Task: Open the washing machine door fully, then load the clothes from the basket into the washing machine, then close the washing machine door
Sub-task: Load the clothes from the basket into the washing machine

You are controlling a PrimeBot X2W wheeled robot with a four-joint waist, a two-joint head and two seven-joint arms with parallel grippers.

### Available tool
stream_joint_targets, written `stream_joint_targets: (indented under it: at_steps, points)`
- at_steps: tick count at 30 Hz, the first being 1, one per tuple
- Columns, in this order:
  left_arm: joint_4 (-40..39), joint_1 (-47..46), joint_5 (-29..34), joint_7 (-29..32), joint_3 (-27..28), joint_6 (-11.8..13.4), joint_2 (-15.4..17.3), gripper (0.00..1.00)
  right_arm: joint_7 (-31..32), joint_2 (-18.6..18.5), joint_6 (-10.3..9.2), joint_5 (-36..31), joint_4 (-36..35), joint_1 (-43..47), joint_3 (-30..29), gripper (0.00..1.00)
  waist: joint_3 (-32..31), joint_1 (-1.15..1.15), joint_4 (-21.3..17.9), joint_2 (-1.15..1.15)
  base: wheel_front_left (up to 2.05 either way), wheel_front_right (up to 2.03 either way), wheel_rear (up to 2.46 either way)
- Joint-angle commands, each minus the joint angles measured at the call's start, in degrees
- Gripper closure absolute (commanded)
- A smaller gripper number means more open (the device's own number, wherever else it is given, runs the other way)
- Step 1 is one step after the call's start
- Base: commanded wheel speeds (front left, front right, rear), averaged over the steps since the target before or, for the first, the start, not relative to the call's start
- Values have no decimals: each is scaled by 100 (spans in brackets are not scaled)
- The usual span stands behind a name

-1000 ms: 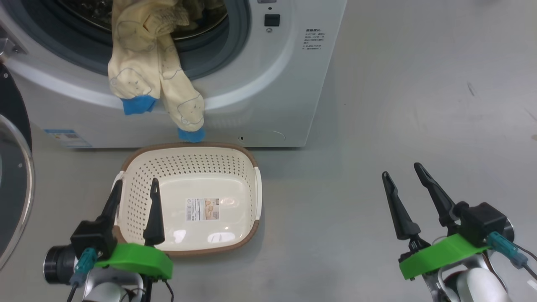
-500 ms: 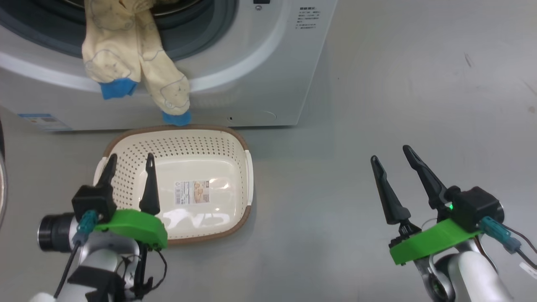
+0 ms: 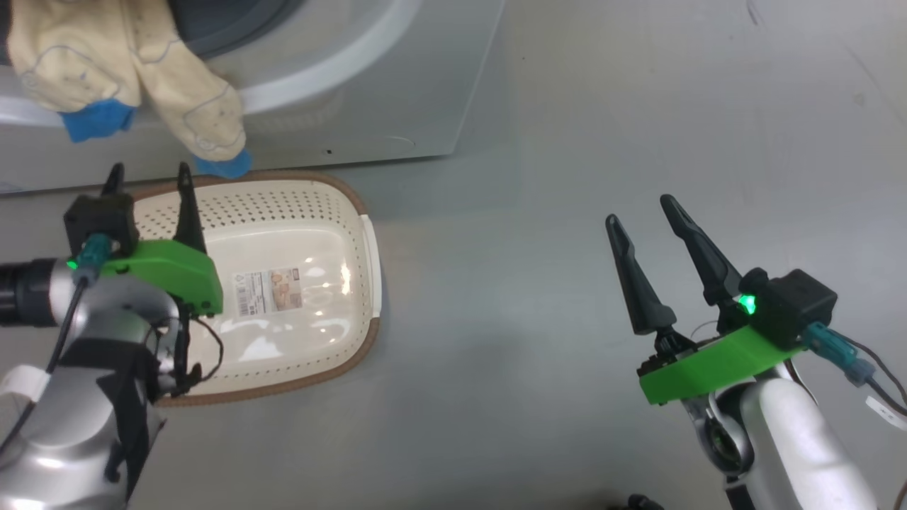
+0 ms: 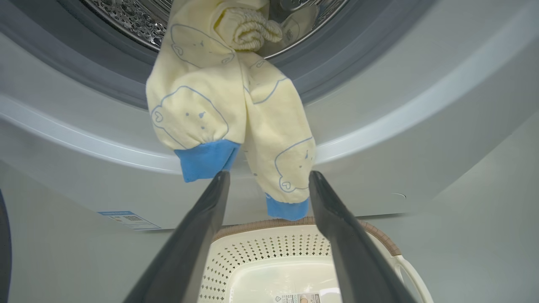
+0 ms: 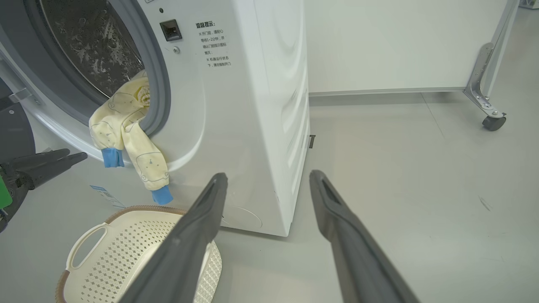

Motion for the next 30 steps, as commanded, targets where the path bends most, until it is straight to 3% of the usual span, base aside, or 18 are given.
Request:
stream_joint_targets:
  at_steps: [1,13,25,27,28,29,30]
  points:
    - [-54,-237,-7,-13,245,-21,243,0,-52,-43,-16,47,-159,-103,134,0,131,-1,-146,0,0,0,0]
    - [1234,-1606,203,121,207,-125,409,0,-55,-43,-16,363,-270,-349,350,0,511,-1,-545,0,0,0,0]
    - [2057,-2153,204,134,219,-67,437,0,-55,-43,-16,494,-256,-410,388,0,603,-1,-692,0,0,0,0]
    - [2106,-2176,181,128,223,-92,424,5,-55,-43,-16,497,-256,-411,388,0,606,-1,-697,0,0,0,0]
    - [2153,-2207,173,112,222,-103,419,22,-55,-43,-16,502,-259,-411,389,0,608,-1,-703,0,0,0,0]
    - [2200,-2236,171,94,218,-112,418,52,-55,-43,-16,504,-261,-411,389,0,611,-1,-709,0,0,0,0]
    - [2246,-2262,163,85,215,-121,409,67,-55,-43,-16,505,-263,-413,389,0,614,-1,-713,0,0,0,0]
